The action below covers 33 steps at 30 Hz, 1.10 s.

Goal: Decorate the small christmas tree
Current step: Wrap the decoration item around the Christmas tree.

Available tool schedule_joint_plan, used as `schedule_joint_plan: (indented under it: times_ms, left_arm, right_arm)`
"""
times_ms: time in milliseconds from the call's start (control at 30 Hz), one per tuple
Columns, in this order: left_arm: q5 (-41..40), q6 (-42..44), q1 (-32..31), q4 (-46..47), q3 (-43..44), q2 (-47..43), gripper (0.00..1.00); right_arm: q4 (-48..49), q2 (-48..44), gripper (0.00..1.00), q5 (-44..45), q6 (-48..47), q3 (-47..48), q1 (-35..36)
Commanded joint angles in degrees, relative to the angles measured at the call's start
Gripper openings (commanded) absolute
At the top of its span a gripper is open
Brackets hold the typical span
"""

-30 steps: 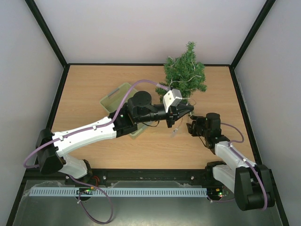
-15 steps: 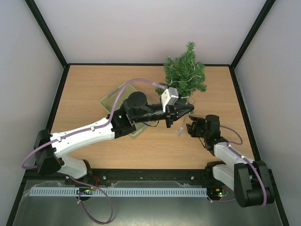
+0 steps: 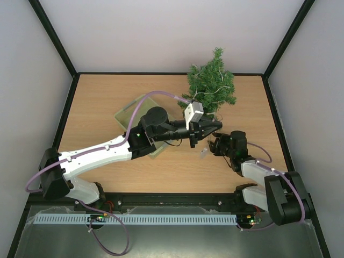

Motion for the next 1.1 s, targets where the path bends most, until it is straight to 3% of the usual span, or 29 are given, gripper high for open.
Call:
schedule_joint_plan:
  times_ms: [0,133,333,533,767,833,967,1067]
  left_arm:
    - [0.7,-0.1,-0.4,3.4,-0.3,-1.0,0.02]
    - [0.7,-0.1,-0.5,3.9,-0.3,-0.7,0.02]
    - [0.4,1.3,-0.5,3.8,0.0,0.1,0.02]
    - [0.3,1.9,-0.4,4.6,0.1,0.3,0.02]
    - [2.6,-3.0,-0.7,10.5,-1.9,0.5,0.03]
    - [3.1,-3.9,-0.7,11.6,-2.5,0.6,0.02]
    - [2.8,-4.3,-0.9,12.1,-3.4,0.0,0.02]
    - [2.5,-4.4,-0.9,12.3,-4.1,-0.6,0.03]
  right_arm:
    - [6.1,0.7,0.47,0.8,2.2,-1.7,0.3]
    - [8.0,0.6,0.47,-0.7,3.0,-1.9,0.2]
    - [-1.8,-6.0,0.51,0.7,1.3,-2.1,0.3]
    - [-3.8,-7.9,0.53,0.3,1.4,-1.7,0.6]
    - [2.4,-4.6,0.52,0.1,3.6,-1.8,1.1]
    - [5.0,-3.5,0.49,0.2,3.8,-2.1,1.1]
    - [10.4,-2.1,0.32,0.9,5.2,-4.2,1.1]
    - [11.4,-2.1,0.32,1.7,5.7,-4.9,1.0]
